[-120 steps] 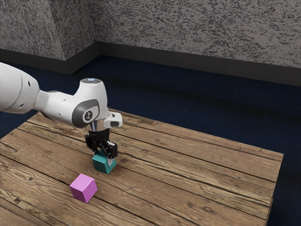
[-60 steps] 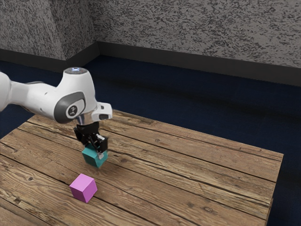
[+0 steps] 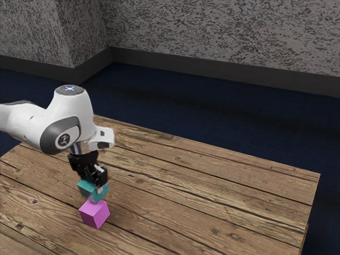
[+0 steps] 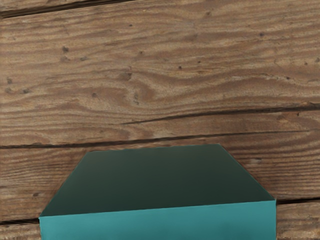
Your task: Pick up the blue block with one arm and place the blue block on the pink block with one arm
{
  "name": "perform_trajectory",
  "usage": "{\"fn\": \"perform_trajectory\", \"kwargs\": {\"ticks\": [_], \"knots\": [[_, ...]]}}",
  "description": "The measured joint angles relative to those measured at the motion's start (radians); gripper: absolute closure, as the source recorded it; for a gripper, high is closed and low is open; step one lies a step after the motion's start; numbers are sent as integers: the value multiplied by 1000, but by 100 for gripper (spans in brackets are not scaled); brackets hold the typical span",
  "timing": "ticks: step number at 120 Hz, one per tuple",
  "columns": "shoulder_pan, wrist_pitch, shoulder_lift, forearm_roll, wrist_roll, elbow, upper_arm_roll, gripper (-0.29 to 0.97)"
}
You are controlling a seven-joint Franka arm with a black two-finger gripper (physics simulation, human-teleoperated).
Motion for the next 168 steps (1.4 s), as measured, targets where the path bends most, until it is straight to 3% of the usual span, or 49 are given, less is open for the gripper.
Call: {"fn": "perform_trajectory", "kwargs": {"ticks": [23,77,111,168], "knots": [[0,-8,-67,-19,-1,-56,-14,30],[9,-14,-92,-49,-2,-83,-36,30],[8,-27,-107,-59,4,-60,-37,8],[3,-81,-156,-62,14,-14,-37,1]]}}
